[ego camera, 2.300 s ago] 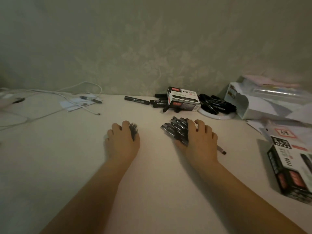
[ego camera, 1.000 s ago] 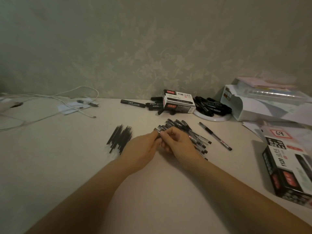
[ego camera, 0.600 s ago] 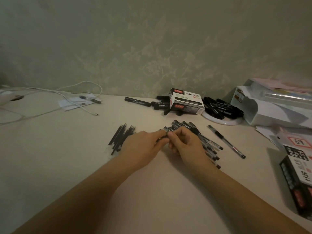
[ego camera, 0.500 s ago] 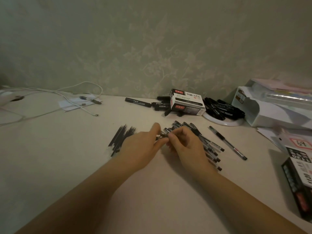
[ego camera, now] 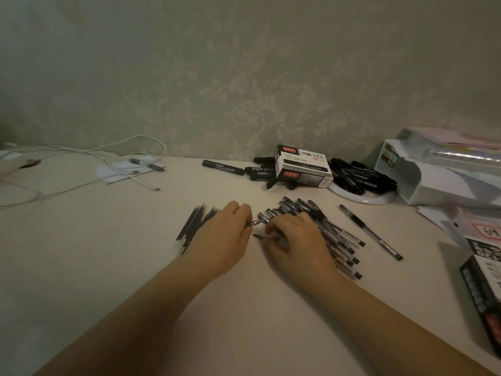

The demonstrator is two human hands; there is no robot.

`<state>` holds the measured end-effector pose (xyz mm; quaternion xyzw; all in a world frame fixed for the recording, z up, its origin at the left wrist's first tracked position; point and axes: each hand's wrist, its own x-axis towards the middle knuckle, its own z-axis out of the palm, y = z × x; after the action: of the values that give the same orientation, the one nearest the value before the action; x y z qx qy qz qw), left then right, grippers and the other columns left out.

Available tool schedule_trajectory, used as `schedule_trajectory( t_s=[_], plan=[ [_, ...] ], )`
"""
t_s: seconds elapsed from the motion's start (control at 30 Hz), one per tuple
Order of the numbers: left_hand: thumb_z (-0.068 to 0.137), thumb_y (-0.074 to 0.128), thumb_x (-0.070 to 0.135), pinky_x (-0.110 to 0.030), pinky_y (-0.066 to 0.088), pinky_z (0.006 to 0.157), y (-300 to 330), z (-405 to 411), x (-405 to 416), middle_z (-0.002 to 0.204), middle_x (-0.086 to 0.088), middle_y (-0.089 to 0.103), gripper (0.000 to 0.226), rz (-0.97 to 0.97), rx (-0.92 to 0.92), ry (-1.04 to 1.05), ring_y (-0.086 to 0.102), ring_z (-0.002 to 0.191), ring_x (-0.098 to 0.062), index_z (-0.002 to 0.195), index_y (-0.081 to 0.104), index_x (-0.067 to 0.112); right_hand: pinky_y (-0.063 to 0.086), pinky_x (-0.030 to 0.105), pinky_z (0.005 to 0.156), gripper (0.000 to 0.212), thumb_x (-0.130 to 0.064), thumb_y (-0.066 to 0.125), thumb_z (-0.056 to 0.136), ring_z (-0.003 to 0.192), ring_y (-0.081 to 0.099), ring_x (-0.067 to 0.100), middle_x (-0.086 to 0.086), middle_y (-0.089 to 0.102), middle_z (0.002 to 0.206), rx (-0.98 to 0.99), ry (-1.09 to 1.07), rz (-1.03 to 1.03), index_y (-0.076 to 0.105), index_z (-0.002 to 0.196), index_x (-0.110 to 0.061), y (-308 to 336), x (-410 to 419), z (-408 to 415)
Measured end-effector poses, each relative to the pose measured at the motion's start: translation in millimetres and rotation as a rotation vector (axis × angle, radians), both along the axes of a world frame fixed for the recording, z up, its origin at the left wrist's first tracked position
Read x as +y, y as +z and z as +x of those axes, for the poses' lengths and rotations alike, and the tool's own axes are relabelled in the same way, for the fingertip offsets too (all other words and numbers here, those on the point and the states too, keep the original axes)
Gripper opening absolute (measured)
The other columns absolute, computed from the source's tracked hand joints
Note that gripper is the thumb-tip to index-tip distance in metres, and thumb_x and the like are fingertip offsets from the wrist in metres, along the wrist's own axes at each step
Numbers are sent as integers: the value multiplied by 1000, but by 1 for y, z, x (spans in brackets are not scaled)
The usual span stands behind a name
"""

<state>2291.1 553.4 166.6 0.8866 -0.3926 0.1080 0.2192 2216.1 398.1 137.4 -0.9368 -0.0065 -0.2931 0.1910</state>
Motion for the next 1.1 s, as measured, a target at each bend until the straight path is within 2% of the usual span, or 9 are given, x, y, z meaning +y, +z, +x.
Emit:
schedule_trajectory(
  t_s=[0.1, 0.23, 0.33, 0.43, 0.67, 0.77, 0.9, 1.0, 1.1],
  plan=[
    [98, 47, 25, -32, 47, 73, 1, -1, 1, 101, 3, 47, 10, -32, 6, -45, 51, 84, -14, 104, 51, 17, 42, 25, 73, 15, -39, 58, 93, 90, 46, 8, -16, 61, 94, -18, -23, 130, 62, 100, -26, 2, -1, 1],
    [97, 51, 22, -28, 44, 72, 3, -3, -3, 100, 4, 45, 12, -95, 12, -136, 49, 84, -13, 107, 54, 15, 40, 21, 75, 34, -51, 44, 96, 91, 48, 5, -17, 64, 97, -14, -5, 225, 65, 107, -26, 9, -3, 2],
    [96, 53, 22, -28, 46, 75, 4, -5, -6, 101, 3, 48, 13, -132, 20, -187, 51, 86, -12, 107, 56, 15, 36, 24, 70, 32, -44, 46, 98, 81, 48, 8, -13, 65, 86, -11, 34, 172, 69, 97, -22, 13, -7, 2],
    [93, 58, 22, -21, 45, 74, 6, -4, -4, 98, 7, 50, 11, -204, 34, -194, 51, 86, -6, 102, 54, 17, 34, 19, 64, 20, -35, 57, 96, 78, 48, 4, -13, 60, 76, 18, 91, 247, 70, 91, -21, 14, -11, 0],
    [94, 57, 22, -38, 48, 77, 13, -3, -1, 90, 1, 62, 11, -224, 80, -226, 57, 84, -14, 97, 63, 14, 41, 8, 68, 11, -26, 68, 90, 77, 59, 2, -11, 67, 75, -21, 152, 387, 75, 91, -18, 19, -13, -4],
    [95, 55, 23, -37, 48, 79, 13, -3, -1, 93, 1, 64, 13, -173, 124, -198, 58, 86, -14, 100, 63, 15, 44, 12, 70, 9, -27, 71, 88, 81, 60, 5, -12, 69, 81, 4, 163, 412, 75, 94, -22, 18, -14, -4],
    [98, 50, 23, -38, 47, 79, 13, -3, 1, 93, -1, 64, 16, -137, 135, -159, 57, 85, -16, 102, 62, 15, 40, 9, 74, 17, -19, 74, 87, 89, 55, 0, -29, 64, 89, 5, 147, 371, 73, 101, -28, 14, -14, -3],
    [99, 48, 23, -38, 47, 80, 14, -3, 1, 94, 0, 61, 16, -137, 126, -134, 56, 86, -16, 103, 60, 14, 40, 9, 78, 28, -34, 73, 86, 96, 53, -4, -37, 59, 94, -1, 112, 339, 66, 113, -36, 14, -11, -3],
    [98, 49, 24, -36, 47, 79, 14, -4, 1, 95, 1, 61, 16, -139, 131, -140, 56, 86, -15, 103, 61, 14, 37, 9, 71, 24, -48, 56, 92, 90, 51, -3, -31, 61, 86, -12, 96, 299, 69, 106, -33, 14, -9, -2]
  ],
)
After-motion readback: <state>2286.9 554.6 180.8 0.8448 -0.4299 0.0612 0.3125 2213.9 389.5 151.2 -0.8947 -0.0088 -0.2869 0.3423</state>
